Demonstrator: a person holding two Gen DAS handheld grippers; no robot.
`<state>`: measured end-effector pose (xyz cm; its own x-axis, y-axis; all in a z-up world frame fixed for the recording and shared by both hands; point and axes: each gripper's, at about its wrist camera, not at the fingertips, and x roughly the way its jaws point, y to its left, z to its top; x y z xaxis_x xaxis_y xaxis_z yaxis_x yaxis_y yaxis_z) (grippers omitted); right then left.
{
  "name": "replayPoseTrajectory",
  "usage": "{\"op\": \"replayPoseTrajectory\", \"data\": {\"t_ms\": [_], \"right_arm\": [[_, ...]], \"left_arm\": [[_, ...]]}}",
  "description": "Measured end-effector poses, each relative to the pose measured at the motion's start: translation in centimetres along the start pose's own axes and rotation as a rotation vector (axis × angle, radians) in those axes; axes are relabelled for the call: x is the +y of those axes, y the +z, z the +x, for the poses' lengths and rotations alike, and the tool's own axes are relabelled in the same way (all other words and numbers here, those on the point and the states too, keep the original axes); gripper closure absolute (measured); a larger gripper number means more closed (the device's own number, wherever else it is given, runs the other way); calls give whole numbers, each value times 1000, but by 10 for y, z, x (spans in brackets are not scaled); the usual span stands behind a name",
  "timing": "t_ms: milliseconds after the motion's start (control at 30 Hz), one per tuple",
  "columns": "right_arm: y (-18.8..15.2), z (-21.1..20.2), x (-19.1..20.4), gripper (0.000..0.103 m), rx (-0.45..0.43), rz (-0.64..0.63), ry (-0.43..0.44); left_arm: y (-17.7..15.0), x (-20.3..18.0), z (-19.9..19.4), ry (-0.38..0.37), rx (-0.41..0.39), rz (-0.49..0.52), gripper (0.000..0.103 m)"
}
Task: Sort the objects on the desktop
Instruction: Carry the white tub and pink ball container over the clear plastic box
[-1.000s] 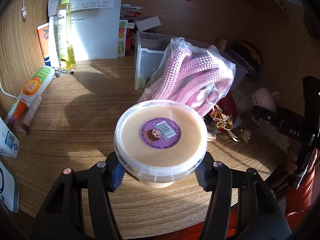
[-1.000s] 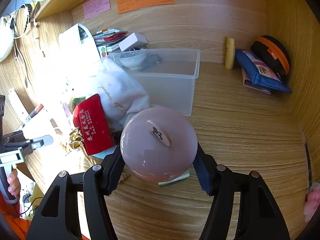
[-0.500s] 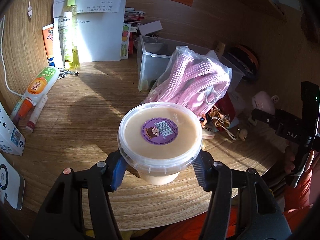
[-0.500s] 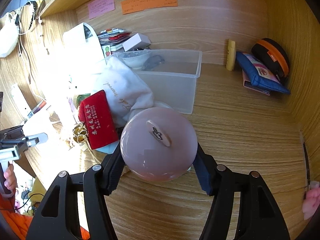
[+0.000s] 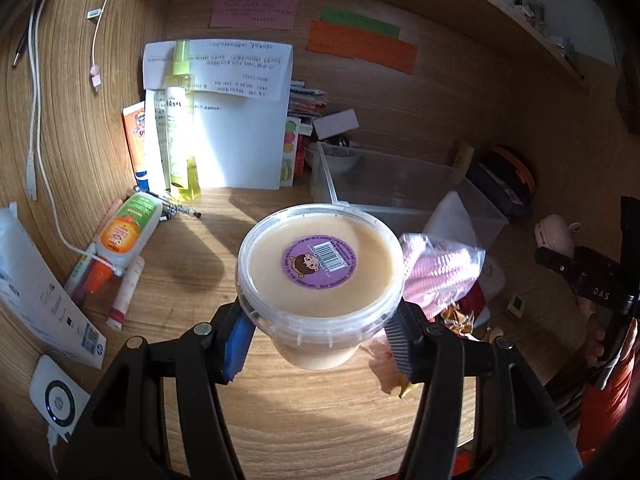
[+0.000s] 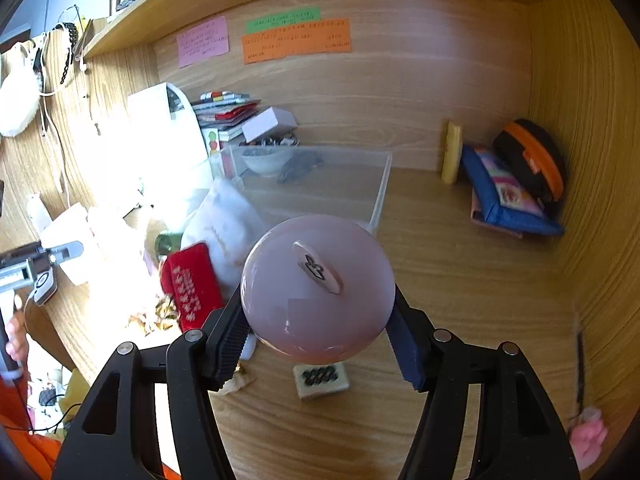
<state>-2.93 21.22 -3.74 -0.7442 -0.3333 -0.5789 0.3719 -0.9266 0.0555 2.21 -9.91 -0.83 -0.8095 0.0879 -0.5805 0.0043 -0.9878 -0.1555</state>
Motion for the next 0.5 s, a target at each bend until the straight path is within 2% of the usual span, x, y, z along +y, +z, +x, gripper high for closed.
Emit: {"op": "replayPoseTrajectory", "data": {"t_ms": [200,500], "right_arm": [[28,-8,-2,43,-49,-27,-14],[64,1,1,43,-80,-72,-5]], "left_arm": [[38,0,11,6,-38,16,45],[90,-3,39,-80,-41,5,45]]}}
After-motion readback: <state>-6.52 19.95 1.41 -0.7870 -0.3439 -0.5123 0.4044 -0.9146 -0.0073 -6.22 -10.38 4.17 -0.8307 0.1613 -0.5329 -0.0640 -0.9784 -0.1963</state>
